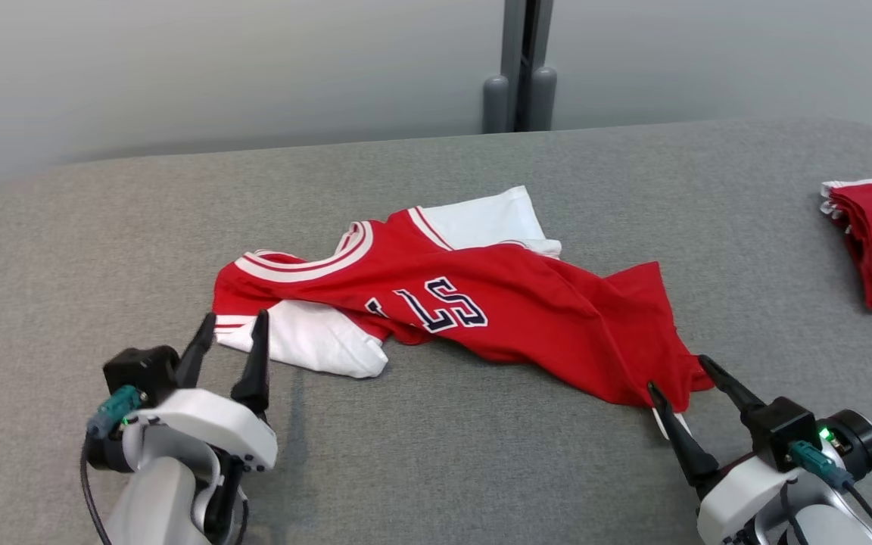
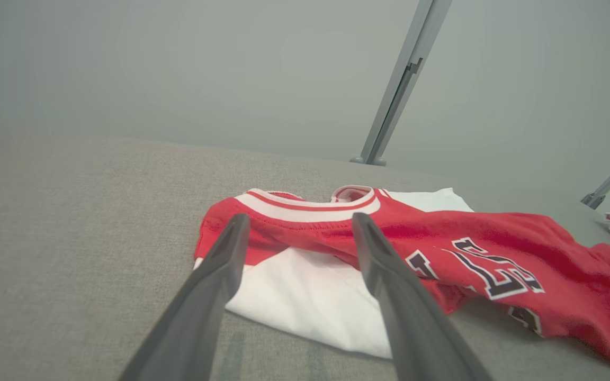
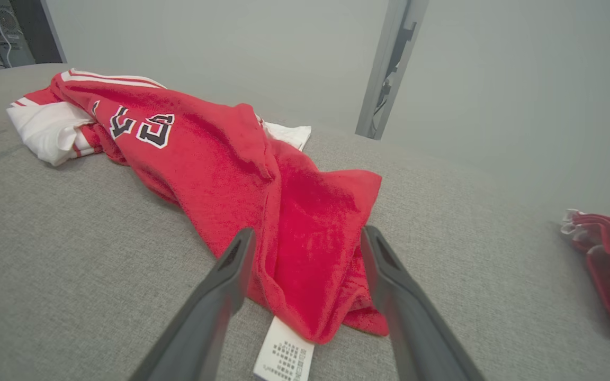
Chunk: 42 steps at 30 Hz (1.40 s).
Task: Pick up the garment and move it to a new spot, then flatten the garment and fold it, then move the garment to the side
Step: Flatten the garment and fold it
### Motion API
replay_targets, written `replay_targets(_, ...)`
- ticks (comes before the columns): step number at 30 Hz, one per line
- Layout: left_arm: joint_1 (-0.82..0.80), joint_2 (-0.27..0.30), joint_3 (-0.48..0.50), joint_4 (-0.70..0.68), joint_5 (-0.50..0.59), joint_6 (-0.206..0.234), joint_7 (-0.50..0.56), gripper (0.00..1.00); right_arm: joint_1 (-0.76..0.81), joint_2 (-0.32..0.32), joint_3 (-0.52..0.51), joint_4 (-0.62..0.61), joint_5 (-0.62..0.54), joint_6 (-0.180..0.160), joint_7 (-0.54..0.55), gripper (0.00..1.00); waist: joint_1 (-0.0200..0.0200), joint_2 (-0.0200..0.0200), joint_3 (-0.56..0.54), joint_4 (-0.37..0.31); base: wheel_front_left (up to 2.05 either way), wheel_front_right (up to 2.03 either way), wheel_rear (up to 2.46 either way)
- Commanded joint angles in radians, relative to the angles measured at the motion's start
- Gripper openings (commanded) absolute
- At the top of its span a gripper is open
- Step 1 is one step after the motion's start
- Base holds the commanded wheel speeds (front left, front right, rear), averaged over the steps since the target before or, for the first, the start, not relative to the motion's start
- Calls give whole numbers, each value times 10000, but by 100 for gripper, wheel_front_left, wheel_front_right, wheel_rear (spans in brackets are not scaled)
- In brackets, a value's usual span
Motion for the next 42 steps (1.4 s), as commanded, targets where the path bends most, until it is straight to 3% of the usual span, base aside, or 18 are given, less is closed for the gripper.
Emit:
replay_targets(1, 392, -104, -37, -272, 250, -89, -5, 100, 66, -220, 301, 157, 25, -3, -38, 100, 0, 0, -118, 437, 0, 0, 0)
replay_targets(10, 1444, -479, -191, -871, 264, -247, -5, 100, -391, -876, 1595, 1320, 288, -3, -37, 100, 0, 0, -254, 1466, 0, 0, 0)
replay_targets(18, 1577, -500, -621, -1054, -65, -265, -5, 100, -902, -930, 1718, 2951, 368, -3, -20, 100, 0, 0, -221, 2129, 0, 0, 0)
replay_targets(19, 1581, -499, -627, -1057, -88, -264, -5, 100, -942, -887, 1776, 3183, 448, -3, -21, 80, 0, 0, -222, 2176, 0, 0, 0)
replay_targets(20, 1593, -501, -631, -1057, -106, -258, -5, 100, -1009, -849, 1866, 3367, 508, -3, -20, 0, 0, 0, -229, 2203, 0, 0, 0)
replay_targets(27, 1690, -504, -555, -1031, -122, -260, -6, 100, -1358, -615, 2682, 2976, 1493, -3, -21, 0, 0, 0, -370, 2142, 0, 0, 0)
replay_targets(36, 1909, -504, -697, -1035, -433, -260, -6, 100, -2167, -843, 4439, 279, 2350, -3, -20, 0, 0, 0, -815, 1698, 0, 0, 0)
replay_targets(42, 2023, -498, -744, -1045, -474, -260, -6, 100, -2620, -1470, 3470, -1348, 3458, -3, -20, 0, 0, 0, -923, 1530, 0, 0, 0)
